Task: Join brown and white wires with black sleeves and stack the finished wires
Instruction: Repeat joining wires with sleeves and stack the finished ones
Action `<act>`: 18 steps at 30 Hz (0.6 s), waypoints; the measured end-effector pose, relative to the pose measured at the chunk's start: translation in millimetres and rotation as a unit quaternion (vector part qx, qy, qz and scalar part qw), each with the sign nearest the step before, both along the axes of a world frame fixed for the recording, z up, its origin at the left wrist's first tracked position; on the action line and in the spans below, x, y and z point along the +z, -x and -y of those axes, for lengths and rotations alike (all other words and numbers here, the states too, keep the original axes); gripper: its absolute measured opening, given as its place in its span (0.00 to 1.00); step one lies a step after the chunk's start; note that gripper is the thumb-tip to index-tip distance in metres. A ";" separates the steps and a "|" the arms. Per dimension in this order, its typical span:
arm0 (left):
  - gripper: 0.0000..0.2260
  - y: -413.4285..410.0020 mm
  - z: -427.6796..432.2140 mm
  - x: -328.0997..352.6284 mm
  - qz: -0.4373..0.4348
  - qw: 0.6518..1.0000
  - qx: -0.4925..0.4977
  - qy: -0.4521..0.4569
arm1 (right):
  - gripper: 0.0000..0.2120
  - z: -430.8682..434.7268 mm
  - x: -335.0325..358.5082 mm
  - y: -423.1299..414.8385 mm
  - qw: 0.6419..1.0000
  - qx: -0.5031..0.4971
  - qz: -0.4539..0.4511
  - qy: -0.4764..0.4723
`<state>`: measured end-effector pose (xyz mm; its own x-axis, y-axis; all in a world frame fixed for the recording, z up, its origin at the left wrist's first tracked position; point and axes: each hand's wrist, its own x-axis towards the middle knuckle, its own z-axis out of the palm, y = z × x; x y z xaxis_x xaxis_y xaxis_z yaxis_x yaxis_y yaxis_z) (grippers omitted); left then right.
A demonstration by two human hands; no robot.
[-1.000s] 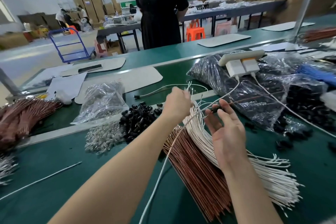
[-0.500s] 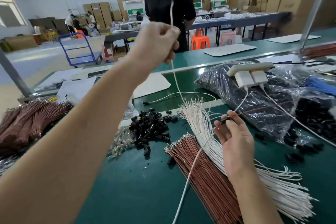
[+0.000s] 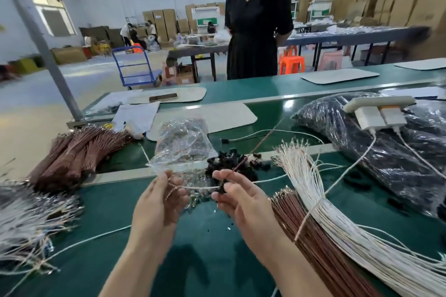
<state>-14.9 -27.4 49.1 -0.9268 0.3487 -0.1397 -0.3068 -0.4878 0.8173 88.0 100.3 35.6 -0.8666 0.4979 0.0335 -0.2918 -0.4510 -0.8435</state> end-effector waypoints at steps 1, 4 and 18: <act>0.08 1.4 3.3 -9.2 0.007 1.000 0.004 0.003 | 0.17 -0.6 -2.6 1.0 1.000 -0.005 0.000 0.004; 0.08 7.1 11.5 -23.2 0.028 0.999 0.015 -0.016 | 0.15 -6.8 -10.3 3.9 0.999 -0.030 0.015 0.010; 0.21 -17.5 -12.9 -52.5 -0.107 0.983 -0.117 0.096 | 0.14 -7.4 -26.3 11.8 1.000 0.003 0.015 0.025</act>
<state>2.6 -14.6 -3.4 -0.8397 0.5419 -0.0348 -0.2038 -0.2551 0.9452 76.2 107.7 9.3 -0.8699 0.4930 -0.0172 -0.2635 -0.4938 -0.8287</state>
